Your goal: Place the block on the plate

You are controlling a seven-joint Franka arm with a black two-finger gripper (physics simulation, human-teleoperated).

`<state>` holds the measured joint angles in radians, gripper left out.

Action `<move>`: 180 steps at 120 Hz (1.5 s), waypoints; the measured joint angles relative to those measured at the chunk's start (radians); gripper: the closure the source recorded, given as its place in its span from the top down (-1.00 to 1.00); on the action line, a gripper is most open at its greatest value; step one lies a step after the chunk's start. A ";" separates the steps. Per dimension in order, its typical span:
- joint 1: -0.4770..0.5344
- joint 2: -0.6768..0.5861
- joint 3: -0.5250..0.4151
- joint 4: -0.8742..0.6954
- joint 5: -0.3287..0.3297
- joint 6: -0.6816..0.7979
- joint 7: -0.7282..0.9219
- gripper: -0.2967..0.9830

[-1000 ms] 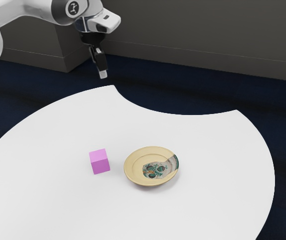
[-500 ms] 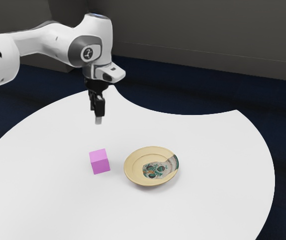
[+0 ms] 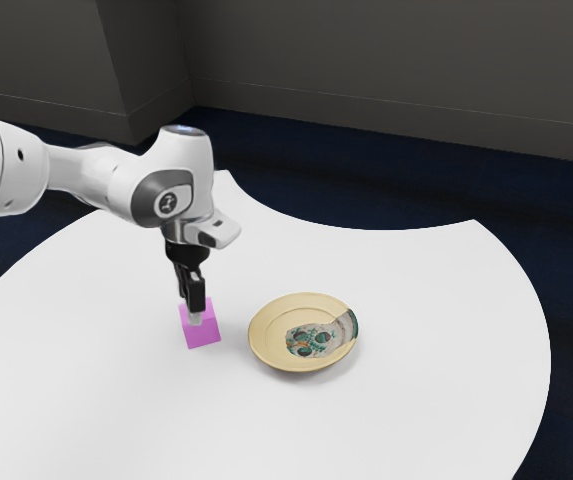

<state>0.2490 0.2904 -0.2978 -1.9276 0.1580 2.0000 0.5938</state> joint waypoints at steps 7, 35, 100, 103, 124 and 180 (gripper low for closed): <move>0.001 0.010 0.015 -0.003 -0.002 0.040 0.000 0.54; 0.001 0.062 0.033 0.000 -0.006 0.129 -0.001 0.54; -0.001 0.145 0.062 0.020 -0.002 0.187 -0.002 0.48; -0.001 0.145 0.062 0.021 -0.002 0.188 -0.002 0.43; -0.002 0.146 0.063 0.022 0.001 0.195 -0.003 0.09; -0.031 0.036 0.052 0.023 0.006 0.211 -0.028 -0.07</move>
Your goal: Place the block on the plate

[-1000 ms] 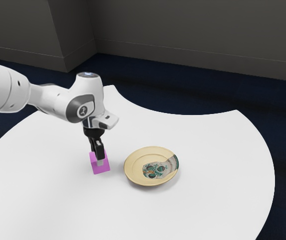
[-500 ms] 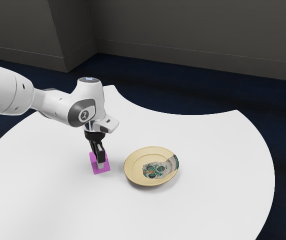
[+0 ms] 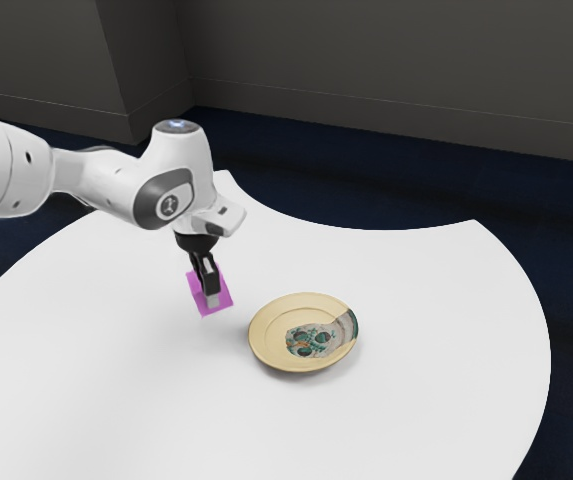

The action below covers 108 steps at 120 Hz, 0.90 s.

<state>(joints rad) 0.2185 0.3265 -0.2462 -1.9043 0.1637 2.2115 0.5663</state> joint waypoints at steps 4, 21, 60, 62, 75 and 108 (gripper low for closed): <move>-0.009 -0.009 -0.002 0.000 -0.002 0.000 -0.001 -0.06; -0.048 -0.017 -0.018 0.023 -0.018 0.002 -0.005 -0.05; -0.156 0.111 -0.048 0.157 -0.079 0.002 -0.009 -0.05; -0.160 0.121 -0.048 0.163 -0.081 0.002 -0.009 -0.05; -0.168 0.170 -0.050 0.188 -0.085 0.001 -0.008 -0.02; -0.169 0.183 -0.061 0.214 -0.096 -0.012 0.006 0.38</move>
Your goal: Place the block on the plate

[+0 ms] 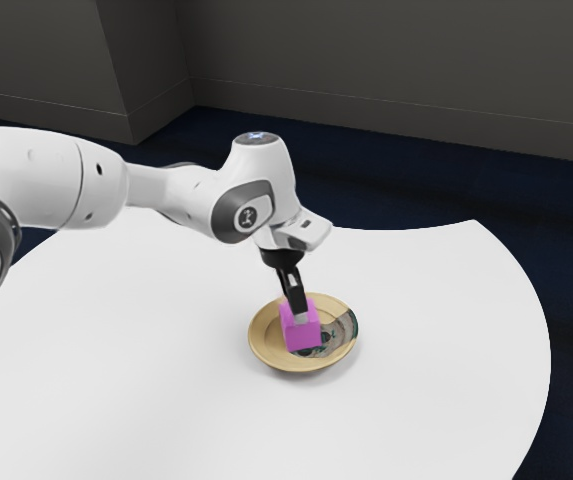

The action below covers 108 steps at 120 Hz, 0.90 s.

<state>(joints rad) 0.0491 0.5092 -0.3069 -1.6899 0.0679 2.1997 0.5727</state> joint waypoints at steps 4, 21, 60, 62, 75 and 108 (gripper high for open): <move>0.000 -0.001 -0.002 0.016 0.000 -0.011 0.001 0.40; 0.000 -0.020 -0.007 0.060 0.001 -0.071 0.006 0.47; -0.021 -0.137 0.008 0.112 -0.005 -0.222 0.014 0.52; -0.023 -0.139 0.009 0.118 -0.004 -0.232 0.014 0.52; -0.031 -0.160 0.011 0.161 -0.001 -0.303 0.015 0.53; -0.041 -0.174 0.012 0.196 0.002 -0.409 0.017 0.53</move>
<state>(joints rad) 0.0079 0.3355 -0.2945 -1.4937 0.0701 1.7907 0.5897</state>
